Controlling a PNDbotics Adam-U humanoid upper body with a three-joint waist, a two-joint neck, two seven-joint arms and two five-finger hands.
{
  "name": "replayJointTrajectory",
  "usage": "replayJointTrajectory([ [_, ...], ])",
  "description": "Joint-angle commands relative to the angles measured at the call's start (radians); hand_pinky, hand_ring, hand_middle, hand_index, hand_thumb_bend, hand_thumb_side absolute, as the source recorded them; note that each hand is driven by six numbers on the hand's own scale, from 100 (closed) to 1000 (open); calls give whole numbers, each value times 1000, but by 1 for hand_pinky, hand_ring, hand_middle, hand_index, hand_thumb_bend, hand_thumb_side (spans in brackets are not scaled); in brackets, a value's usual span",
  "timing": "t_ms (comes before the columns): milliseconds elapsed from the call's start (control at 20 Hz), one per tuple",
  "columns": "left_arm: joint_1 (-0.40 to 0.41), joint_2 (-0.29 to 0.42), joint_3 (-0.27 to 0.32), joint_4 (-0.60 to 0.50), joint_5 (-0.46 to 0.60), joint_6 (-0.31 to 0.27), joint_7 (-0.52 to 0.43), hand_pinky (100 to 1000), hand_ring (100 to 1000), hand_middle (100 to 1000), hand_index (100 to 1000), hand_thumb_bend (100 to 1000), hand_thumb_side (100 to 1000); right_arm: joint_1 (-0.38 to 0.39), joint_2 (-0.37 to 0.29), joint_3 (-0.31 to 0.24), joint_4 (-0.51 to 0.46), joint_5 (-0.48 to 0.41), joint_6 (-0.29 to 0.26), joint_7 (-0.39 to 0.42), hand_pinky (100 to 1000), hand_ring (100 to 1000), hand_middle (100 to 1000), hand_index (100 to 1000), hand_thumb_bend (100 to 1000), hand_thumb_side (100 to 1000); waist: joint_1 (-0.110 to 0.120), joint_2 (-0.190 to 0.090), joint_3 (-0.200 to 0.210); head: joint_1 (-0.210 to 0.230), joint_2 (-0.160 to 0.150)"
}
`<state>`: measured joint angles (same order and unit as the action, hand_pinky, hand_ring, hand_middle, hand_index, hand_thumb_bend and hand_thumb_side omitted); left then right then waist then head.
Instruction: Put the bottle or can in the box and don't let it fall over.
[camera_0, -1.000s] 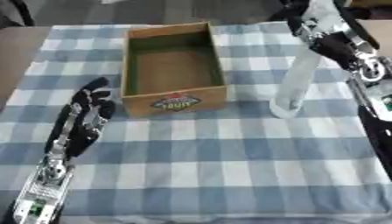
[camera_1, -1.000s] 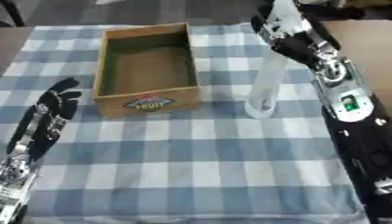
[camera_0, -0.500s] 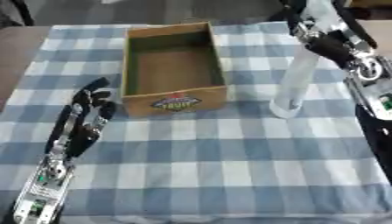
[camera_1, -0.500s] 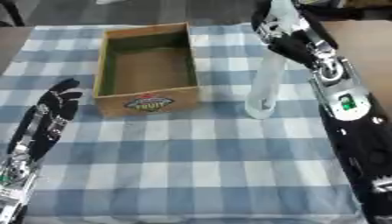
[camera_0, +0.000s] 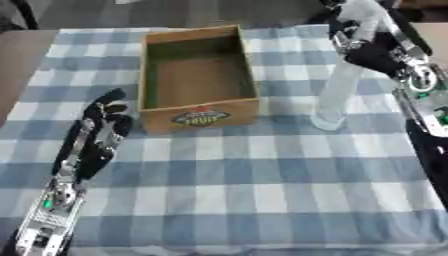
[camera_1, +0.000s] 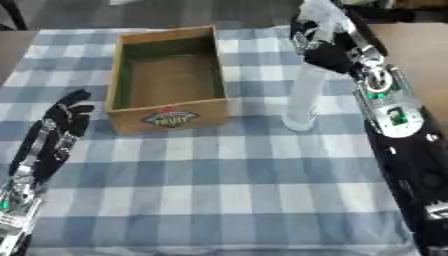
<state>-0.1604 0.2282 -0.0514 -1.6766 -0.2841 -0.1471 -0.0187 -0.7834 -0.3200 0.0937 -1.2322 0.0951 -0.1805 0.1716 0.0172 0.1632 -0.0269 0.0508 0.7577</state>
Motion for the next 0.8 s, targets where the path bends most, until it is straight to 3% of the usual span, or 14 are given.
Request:
replayJointTrajectory([
  [50,-11,7,3,-15,5,0,-2,841,827,864,946,559,890,-22,-13,-2,-10,-13,5,-26,528,518,341,445,100,132,1,-14,0,1,6],
  [300,-13,7,3,-15,5,0,-2,841,827,864,946,554,891,-24,-13,0,-8,-38,17,-59,487,436,245,355,100,100,0,-15,2,1,5],
  [800,-14,6,1,-16,8,1,-4,840,826,864,947,550,895,-41,-16,10,-30,-55,26,-72,476,412,217,331,100,103,1,-21,11,-2,3],
])
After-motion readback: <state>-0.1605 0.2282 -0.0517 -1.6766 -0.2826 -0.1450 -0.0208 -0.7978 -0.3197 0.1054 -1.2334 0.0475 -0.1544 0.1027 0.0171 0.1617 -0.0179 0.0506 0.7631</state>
